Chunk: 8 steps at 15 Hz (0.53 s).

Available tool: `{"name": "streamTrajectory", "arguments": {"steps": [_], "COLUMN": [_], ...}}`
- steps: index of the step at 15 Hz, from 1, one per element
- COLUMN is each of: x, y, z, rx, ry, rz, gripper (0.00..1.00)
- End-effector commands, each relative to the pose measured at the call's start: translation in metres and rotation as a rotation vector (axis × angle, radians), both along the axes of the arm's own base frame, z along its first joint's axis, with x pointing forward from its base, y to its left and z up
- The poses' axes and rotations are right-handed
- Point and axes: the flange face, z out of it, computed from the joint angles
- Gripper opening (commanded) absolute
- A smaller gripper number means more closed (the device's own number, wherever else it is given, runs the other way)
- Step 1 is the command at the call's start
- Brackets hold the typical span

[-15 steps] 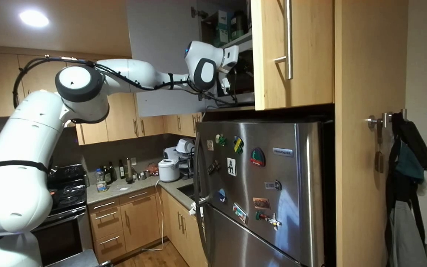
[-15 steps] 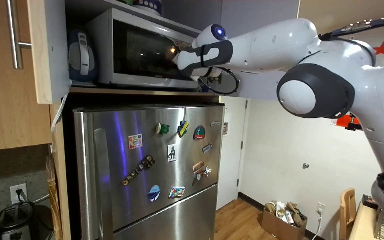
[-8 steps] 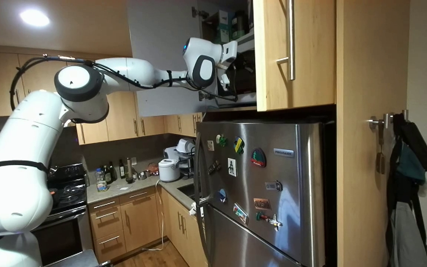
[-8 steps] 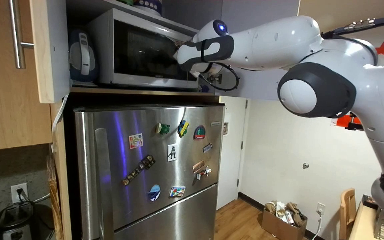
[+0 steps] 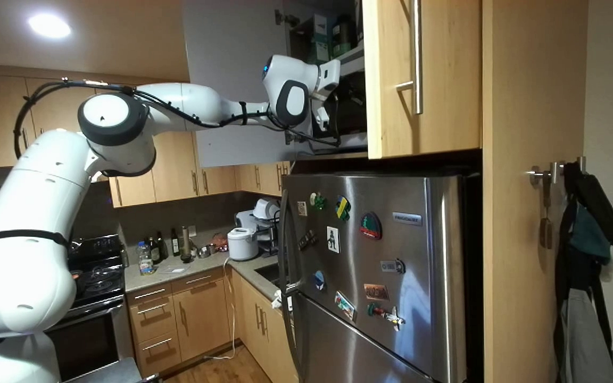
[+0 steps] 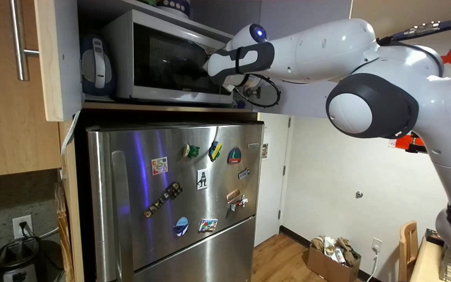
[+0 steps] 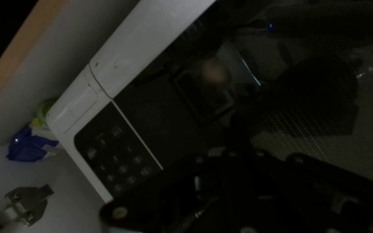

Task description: Close the microwave

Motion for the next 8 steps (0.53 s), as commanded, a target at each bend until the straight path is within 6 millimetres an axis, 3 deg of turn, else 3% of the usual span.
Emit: {"name": "streamTrajectory", "arguments": {"steps": [1,8], "x": [-0.01,-0.033], "y": [0.004,0.011], "z": [0.003,0.011], "rx": [-0.018,-0.116], "ry": [0.011,0.07], "rz": [0.016,0.054], "gripper": [0.0,0.0]}}
